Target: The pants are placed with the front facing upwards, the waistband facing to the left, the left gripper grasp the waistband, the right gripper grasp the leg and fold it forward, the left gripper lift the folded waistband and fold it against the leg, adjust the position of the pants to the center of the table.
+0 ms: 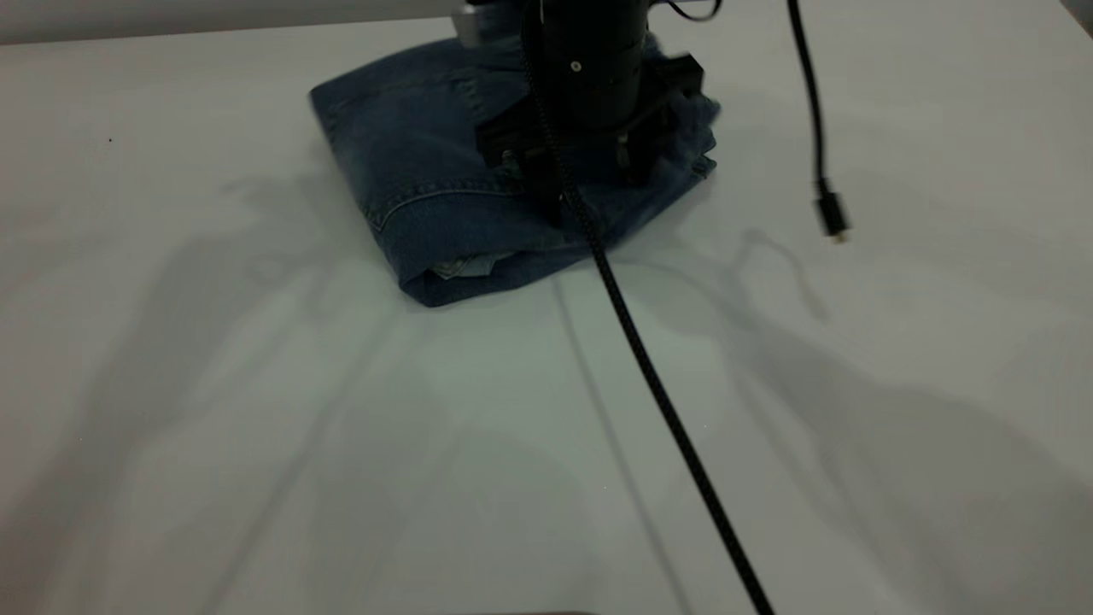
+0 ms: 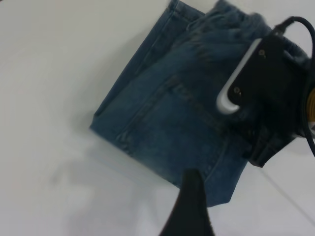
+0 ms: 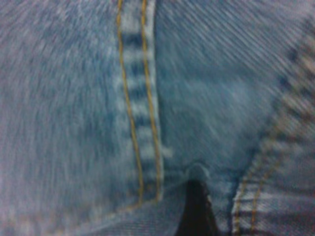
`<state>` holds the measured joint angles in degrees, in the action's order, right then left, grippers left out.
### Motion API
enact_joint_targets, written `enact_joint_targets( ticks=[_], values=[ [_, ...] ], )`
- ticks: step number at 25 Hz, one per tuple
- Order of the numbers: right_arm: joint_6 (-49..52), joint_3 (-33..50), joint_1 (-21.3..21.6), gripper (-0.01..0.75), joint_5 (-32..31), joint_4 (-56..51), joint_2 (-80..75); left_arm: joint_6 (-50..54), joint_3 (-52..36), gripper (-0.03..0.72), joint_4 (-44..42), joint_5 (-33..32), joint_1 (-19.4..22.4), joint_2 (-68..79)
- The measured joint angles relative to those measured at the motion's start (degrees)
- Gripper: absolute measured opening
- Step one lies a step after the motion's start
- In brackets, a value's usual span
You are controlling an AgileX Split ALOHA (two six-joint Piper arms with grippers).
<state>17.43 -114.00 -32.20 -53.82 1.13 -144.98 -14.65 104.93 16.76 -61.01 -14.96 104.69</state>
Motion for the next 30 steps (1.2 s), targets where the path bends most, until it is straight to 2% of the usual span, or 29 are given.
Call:
enact_joint_targets(
  ticks=[6,12,18,21,24,30],
  values=[
    [16.5,0.0,0.1,0.46,-4.2,-5.7,-0.1,-0.3,0.0,0.559,0.0,0.0,0.0,0.0],
    [19.7,-3.4,0.2,0.459,-7.4,-8.7,-0.2,-1.3,0.0,0.559,0.1,-0.2,0.0,0.0],
    [25.5,-10.5,0.2,0.459,-14.4,-6.4,-0.2,-1.6,0.0,0.559,0.1,-0.2,0.0,0.0],
    [23.9,-16.3,0.2,0.459,-16.1,-0.4,-0.2,-2.3,0.0,0.559,0.1,-0.2,0.0,0.0],
    [17.3,-20.8,0.2,0.459,-16.4,2.6,1.4,-2.6,0.0,0.559,0.1,-0.6,0.0,-0.6],
    [2.0,-22.3,0.2,0.459,-17.2,2.7,11.4,-2.7,0.0,0.559,-2.2,-6.1,0.0,-5.8]
  ],
)
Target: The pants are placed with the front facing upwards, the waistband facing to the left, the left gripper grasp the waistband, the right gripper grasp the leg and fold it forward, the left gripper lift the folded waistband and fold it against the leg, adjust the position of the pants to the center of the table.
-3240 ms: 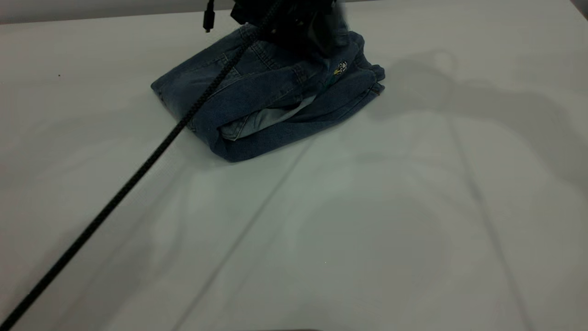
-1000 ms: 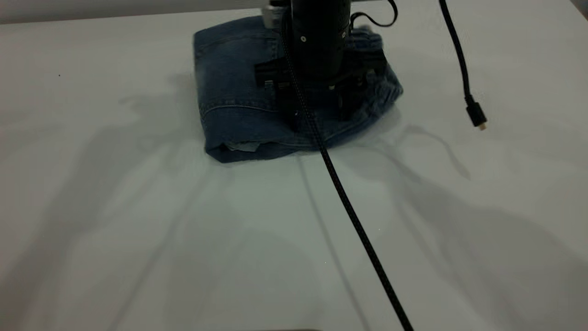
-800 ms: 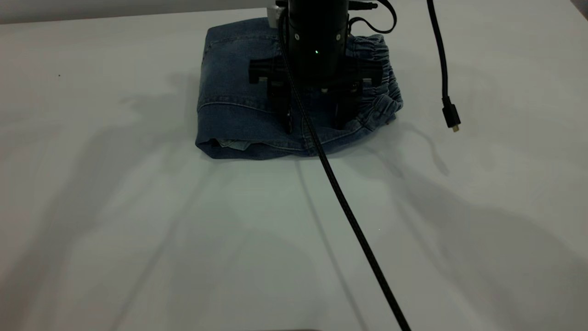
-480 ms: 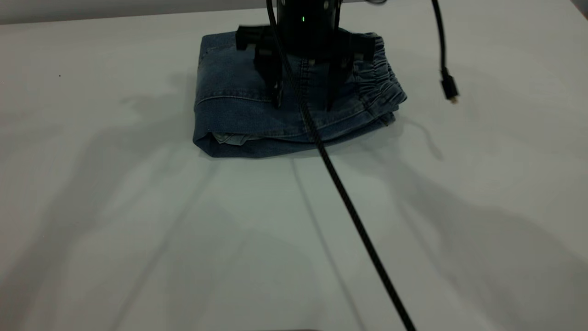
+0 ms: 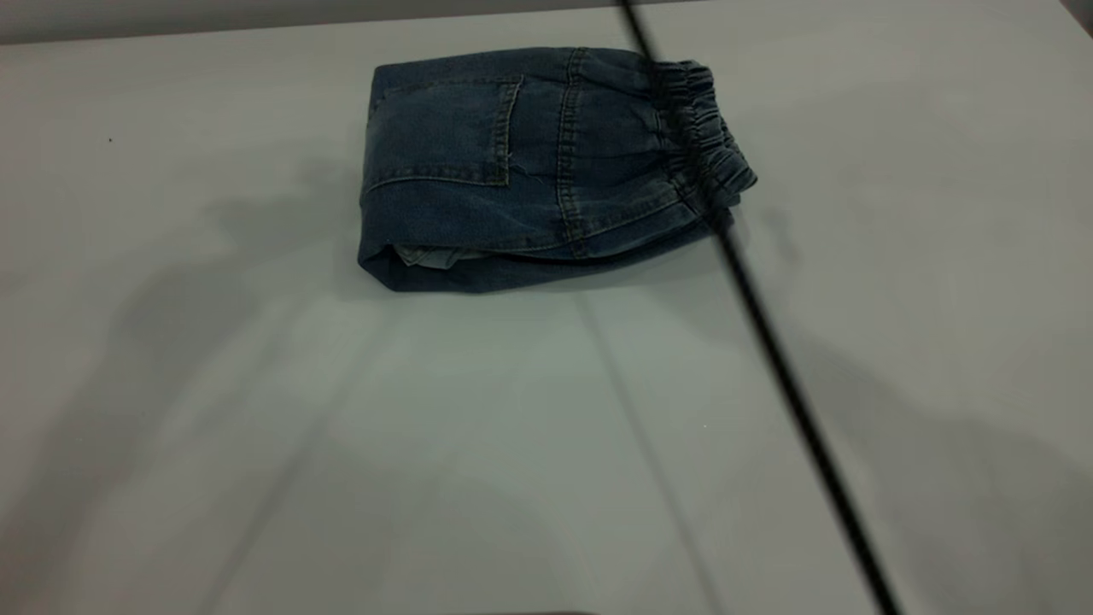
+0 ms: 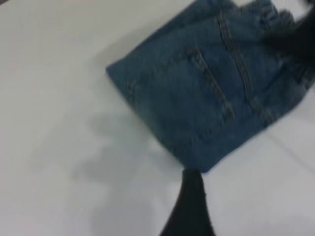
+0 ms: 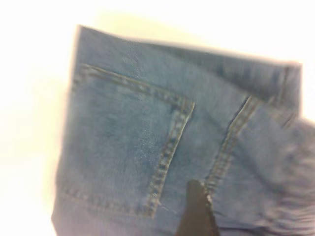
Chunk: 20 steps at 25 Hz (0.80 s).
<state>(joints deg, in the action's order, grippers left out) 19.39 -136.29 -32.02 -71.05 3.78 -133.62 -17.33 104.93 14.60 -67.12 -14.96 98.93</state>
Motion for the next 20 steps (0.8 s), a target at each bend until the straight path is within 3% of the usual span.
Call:
enact_joint_targets(
  ticks=[8,16,20],
  values=[
    [-11.1,10.0,0.0,0.459,-0.5,-2.4,16.9,0.1,0.1,0.559,-1.3,0.0,0.0,-6.9],
    [-13.1,36.0,0.0,0.459,-0.6,-1.6,39.1,2.7,-0.1,0.558,-1.4,0.0,0.0,-15.9],
    [-13.0,49.2,0.0,0.459,-0.7,-1.4,49.5,3.1,-6.5,0.558,-1.4,0.0,0.0,-22.8]
  ],
)
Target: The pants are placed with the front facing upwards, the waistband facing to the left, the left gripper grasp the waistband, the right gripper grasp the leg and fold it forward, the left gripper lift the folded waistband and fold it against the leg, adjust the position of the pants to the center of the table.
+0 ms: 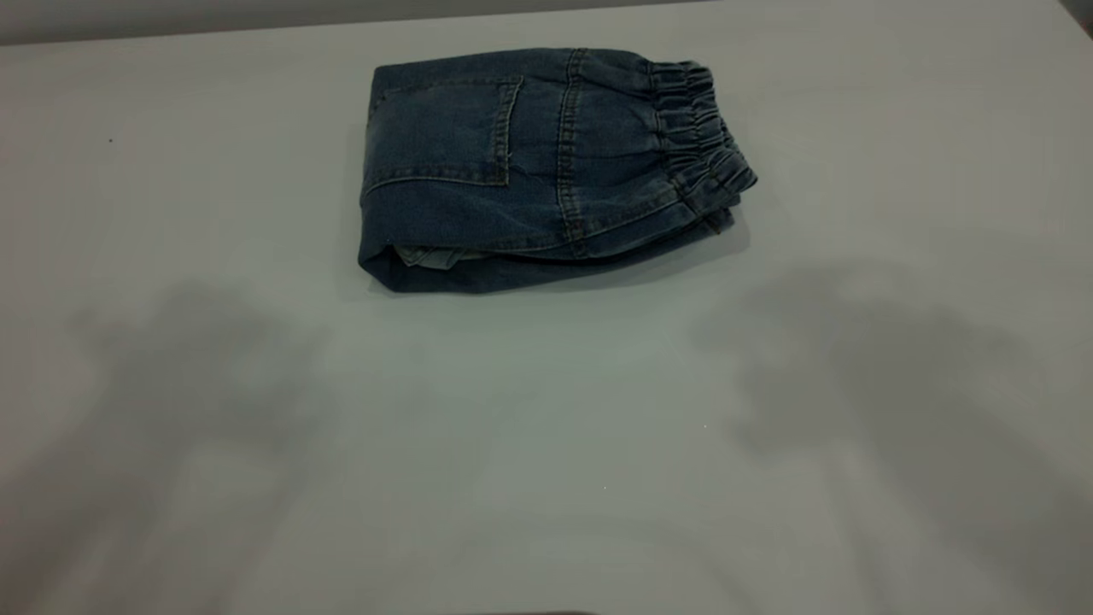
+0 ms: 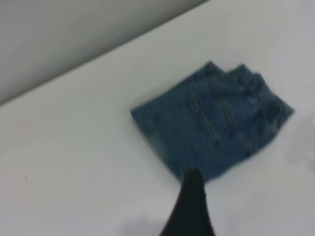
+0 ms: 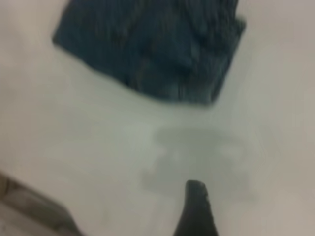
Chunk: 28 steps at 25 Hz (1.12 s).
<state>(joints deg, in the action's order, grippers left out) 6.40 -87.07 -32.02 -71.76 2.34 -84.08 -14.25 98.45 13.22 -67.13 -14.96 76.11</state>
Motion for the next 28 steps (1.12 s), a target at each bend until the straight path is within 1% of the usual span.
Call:
enact_joint_targets(
  ticks=[5,10,14,18,21,24,28],
  values=[
    [0.4,14.2,0.0,0.459,0.1,0.0,11.6,0.0,-15.0,0.558,0.0,0.0,0.0,-10.2],
    [0.6,28.7,0.0,0.459,0.7,0.0,22.4,-0.1,-33.3,0.558,0.0,0.0,0.0,-20.5],
    [1.4,40.5,0.0,0.459,4.5,0.0,30.5,-0.3,-47.7,0.558,-0.2,0.0,0.0,-28.2],
    [1.5,50.7,0.0,0.459,8.1,-0.1,37.8,-0.4,-59.3,0.558,-2.2,0.2,0.0,-36.3],
    [1.5,55.9,0.0,0.459,8.6,-0.2,43.1,-0.4,-65.2,0.558,-3.8,0.8,0.0,-42.4],
    [1.5,59.0,0.0,0.459,8.1,-0.2,48.6,-0.3,-69.2,0.558,-4.3,2.0,0.0,-47.7],
    [1.5,59.9,0.0,0.459,8.2,-0.2,56.3,-0.1,-70.0,0.558,-4.4,2.6,0.0,-53.7]
  ],
)
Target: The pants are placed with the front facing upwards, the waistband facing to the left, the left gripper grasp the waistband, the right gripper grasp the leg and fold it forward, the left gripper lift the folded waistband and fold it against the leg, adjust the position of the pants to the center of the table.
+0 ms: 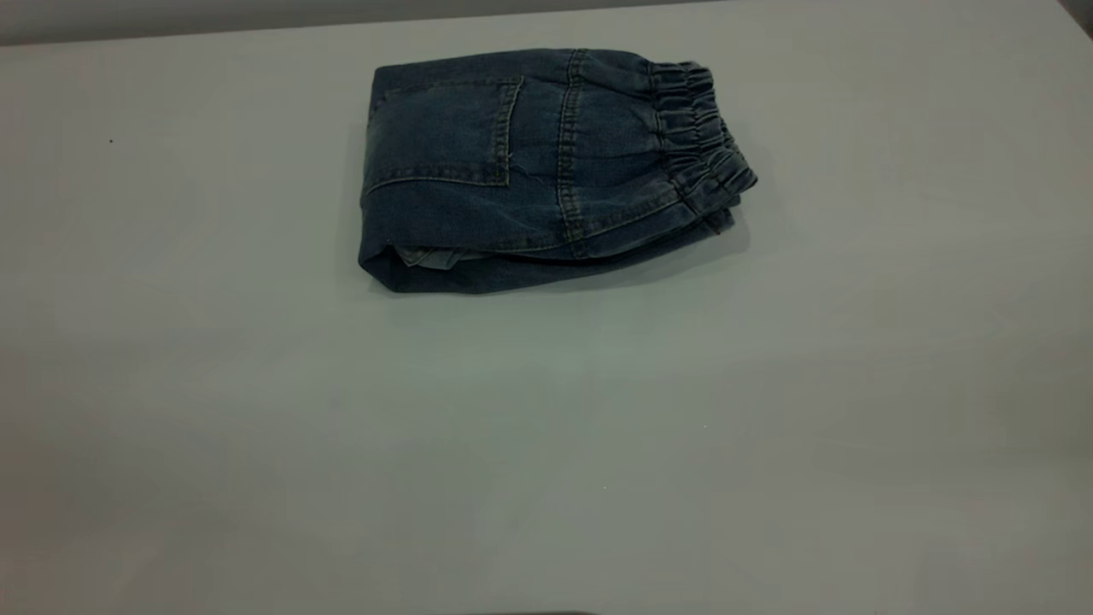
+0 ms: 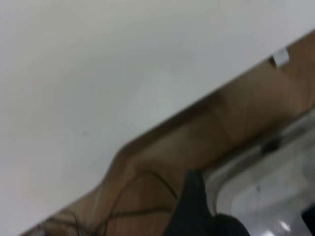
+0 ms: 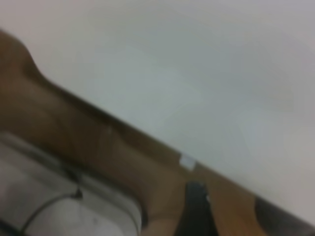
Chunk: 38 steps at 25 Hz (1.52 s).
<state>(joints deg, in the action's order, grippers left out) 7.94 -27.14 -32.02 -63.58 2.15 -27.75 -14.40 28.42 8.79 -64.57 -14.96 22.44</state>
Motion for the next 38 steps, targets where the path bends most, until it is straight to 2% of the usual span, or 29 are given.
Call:
enact_joint_targets(
  ticks=[8,14,29,32,38],
  values=[
    [0.0,0.0,0.0,0.459,-0.2,0.2,8.6,2.7,-0.1,0.558,-0.3,0.0,0.0,-5.1],
    [0.0,0.2,0.0,0.459,-0.3,0.2,10.6,4.5,-0.1,0.558,-4.0,0.2,0.0,-5.2],
    [0.0,0.3,0.3,0.459,-0.5,0.2,12.5,4.6,-0.1,0.558,-4.1,0.4,0.0,-5.2],
    [0.0,0.3,4.9,0.459,-0.5,0.0,12.5,4.6,-0.1,0.558,-4.1,0.4,1.3,-5.2],
    [0.0,0.3,21.1,0.459,-0.6,0.0,16.1,4.6,-0.1,0.558,-4.1,0.4,9.7,-5.2]
  ],
)
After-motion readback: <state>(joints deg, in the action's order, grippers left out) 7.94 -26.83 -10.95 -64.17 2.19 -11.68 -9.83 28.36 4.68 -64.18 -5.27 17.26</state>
